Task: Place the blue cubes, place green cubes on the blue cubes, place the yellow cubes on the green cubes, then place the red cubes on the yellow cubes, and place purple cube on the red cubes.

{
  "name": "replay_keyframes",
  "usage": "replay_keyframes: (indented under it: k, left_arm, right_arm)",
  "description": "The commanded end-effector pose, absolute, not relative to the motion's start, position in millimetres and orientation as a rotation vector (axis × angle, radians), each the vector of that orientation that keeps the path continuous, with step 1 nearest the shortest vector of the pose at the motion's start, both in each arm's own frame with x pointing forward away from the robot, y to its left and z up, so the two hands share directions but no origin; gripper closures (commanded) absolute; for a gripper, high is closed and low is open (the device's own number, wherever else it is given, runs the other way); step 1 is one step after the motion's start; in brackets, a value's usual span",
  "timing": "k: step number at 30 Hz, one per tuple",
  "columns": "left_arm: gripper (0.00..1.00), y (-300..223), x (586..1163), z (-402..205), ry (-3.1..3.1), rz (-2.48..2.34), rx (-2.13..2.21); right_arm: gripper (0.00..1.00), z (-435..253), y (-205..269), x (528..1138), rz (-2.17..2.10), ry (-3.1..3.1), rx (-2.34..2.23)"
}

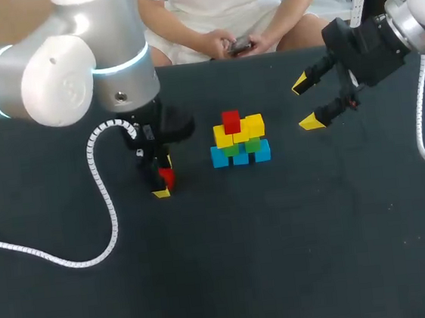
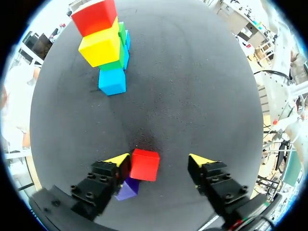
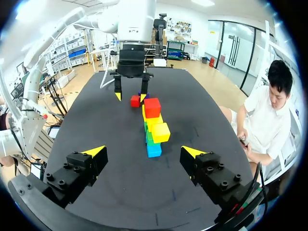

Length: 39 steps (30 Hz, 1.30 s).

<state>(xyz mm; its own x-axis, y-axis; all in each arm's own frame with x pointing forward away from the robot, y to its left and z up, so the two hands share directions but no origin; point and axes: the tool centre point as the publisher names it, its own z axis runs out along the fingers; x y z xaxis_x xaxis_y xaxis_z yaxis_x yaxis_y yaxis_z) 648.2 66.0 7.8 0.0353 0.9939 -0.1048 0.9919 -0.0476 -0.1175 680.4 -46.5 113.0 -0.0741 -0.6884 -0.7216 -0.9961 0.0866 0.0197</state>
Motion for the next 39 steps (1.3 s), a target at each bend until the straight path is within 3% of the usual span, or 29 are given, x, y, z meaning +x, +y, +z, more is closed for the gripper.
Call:
replay_keyframes:
  k: [1,4,5,6,8,39]
  left_arm:
    - [0.52,65.9,646.9,6.0,-2.153,0.246,-2.244]
    - [0.64,64.8,644.8,3.8,-2.151,0.253,-2.243]
    - [0.72,64.6,643.9,3.0,-2.149,0.257,-2.243]
    - [0.93,64.5,643.0,2.1,-2.148,0.260,-2.242]
    - [1.00,64.6,640.8,0.5,-2.152,0.272,-2.236]
    - [1.00,-16.4,574.8,48.8,-2.348,0.252,-2.047]
  right_arm:
    - [0.00,113.1,-46.7,679.2,0.725,1.821,-1.654]
    - [0.00,113.1,-46.7,679.2,0.725,1.821,-1.654]
    - [0.00,113.1,-46.7,679.2,0.725,1.821,-1.654]
    - [0.00,113.1,-46.7,679.2,0.725,1.821,-1.654]
    - [0.00,113.1,-46.7,679.2,0.725,1.821,-1.654]
    - [0.00,113.1,-46.7,679.2,0.725,1.821,-1.654]
